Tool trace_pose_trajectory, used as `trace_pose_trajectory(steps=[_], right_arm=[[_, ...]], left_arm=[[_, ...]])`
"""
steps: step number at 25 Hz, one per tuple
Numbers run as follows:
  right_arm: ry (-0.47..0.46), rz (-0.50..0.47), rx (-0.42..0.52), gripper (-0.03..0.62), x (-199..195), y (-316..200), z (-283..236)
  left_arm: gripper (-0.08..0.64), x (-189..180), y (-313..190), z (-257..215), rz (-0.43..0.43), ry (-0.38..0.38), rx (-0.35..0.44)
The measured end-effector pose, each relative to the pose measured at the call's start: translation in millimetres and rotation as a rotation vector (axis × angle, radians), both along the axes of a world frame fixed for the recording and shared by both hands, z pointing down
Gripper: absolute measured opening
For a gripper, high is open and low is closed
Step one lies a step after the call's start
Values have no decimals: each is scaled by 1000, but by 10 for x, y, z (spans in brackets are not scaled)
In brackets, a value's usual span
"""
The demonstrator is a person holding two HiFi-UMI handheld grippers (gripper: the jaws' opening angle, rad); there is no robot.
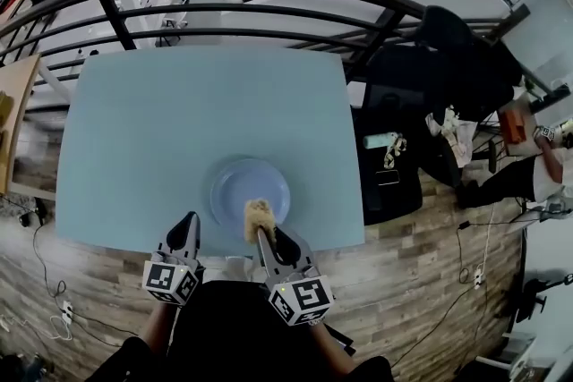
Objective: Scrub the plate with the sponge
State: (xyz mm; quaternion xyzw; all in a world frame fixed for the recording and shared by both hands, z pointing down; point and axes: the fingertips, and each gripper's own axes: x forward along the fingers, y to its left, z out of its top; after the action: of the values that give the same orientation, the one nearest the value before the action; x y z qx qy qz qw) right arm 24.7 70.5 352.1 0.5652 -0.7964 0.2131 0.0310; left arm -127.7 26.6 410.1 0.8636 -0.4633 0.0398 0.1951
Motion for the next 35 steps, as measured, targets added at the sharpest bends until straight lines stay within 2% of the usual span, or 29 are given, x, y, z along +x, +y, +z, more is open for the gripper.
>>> trace_pose_trajectory(steps=[12,22,35], right_arm=[[13,-45,-48,72,130,-232,189],[9,-87,-81,72,119,-451,267],[19,-145,-140,72,166,-708,465]], left_arm=[[0,53,-186,615,-77,-15,-151],[0,106,-199,1246,-40,-109,-293],[8,244,-189,1850,-40,-71,-486]])
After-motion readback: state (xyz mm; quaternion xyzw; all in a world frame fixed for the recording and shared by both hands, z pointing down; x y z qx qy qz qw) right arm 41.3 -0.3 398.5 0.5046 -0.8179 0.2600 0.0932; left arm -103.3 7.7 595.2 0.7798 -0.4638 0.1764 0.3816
